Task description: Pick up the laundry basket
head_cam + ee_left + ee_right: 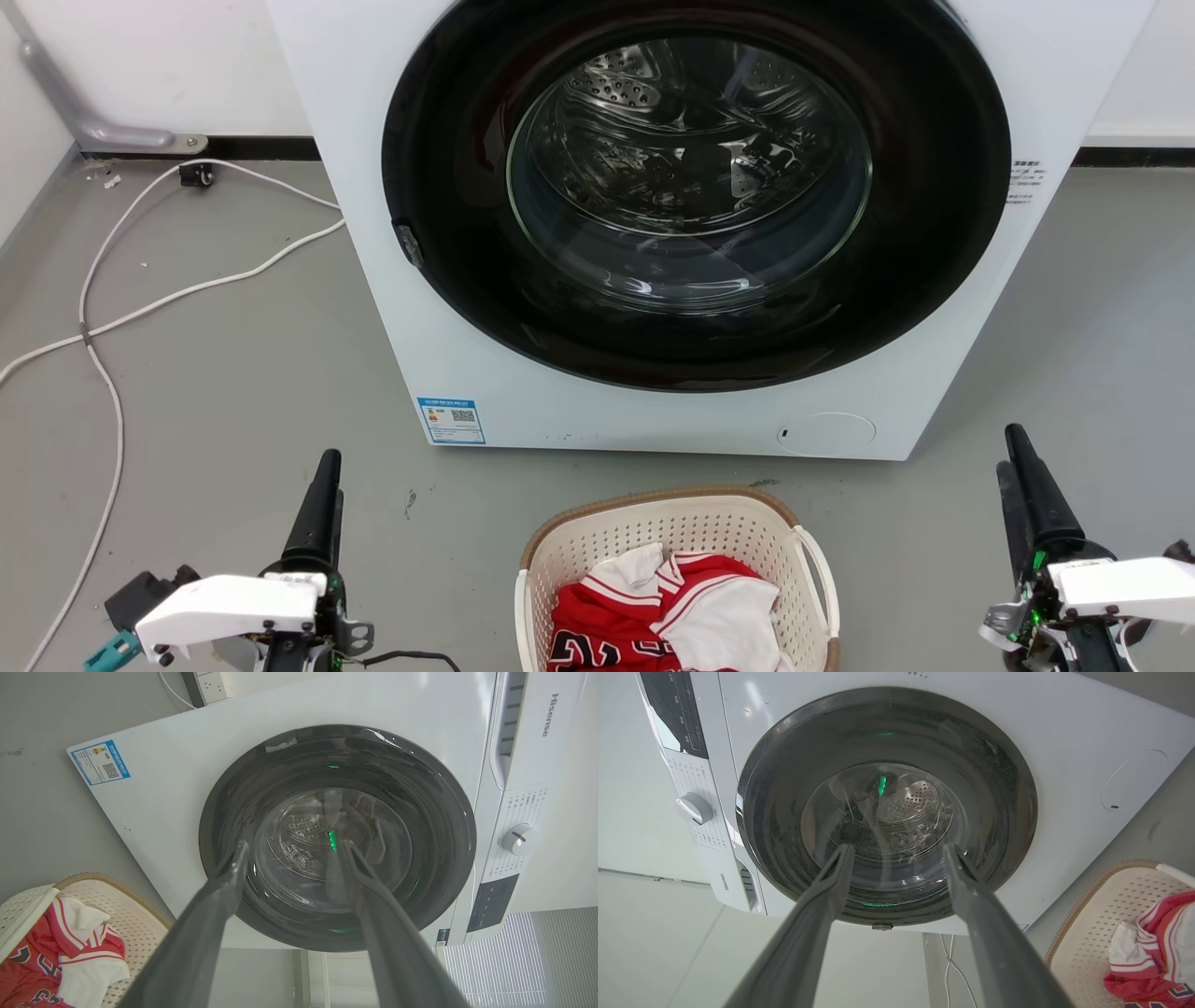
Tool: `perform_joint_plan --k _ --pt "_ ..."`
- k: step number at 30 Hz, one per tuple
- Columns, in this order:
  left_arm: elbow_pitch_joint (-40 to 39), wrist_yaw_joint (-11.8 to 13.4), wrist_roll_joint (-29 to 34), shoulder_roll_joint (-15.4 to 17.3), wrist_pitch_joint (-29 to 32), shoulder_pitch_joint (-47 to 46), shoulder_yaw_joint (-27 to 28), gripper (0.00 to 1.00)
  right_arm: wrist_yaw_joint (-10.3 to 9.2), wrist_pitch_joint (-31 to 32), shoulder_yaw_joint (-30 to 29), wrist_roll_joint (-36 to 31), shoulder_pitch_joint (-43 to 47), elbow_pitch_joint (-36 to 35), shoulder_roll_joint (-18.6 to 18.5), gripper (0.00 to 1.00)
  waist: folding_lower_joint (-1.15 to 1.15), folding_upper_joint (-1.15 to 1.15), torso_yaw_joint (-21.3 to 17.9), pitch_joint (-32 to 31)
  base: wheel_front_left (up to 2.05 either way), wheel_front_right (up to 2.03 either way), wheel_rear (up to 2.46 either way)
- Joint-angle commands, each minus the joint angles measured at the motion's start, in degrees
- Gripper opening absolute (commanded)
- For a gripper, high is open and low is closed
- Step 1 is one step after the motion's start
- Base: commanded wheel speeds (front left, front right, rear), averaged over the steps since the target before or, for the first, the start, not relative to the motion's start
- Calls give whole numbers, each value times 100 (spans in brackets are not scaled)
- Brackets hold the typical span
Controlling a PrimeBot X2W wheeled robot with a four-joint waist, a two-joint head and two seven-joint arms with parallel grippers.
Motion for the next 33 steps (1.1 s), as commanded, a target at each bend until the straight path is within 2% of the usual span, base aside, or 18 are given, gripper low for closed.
perform_joint_plan --k 1,5,12,33 --pt "-193 39 266 17 -63 -111 -40 100 1 -64 15 -339 -30 -210 -20 100 0 0 0 5 0 0 0" --pt "-399 171 933 18 -189 -110 -162 100 1 -192 109 -1256 23 -459 -23 100 0 0 3 22 0 0 0" --pt "-600 326 1777 20 -356 -86 -333 100 1 -361 215 -2382 108 -655 -27 100 0 0 4 41 0 0 0" --pt "-812 542 3613 23 -786 -22 -661 100 1 -791 244 -4450 293 -819 -37 100 0 0 0 83 0 0 0"
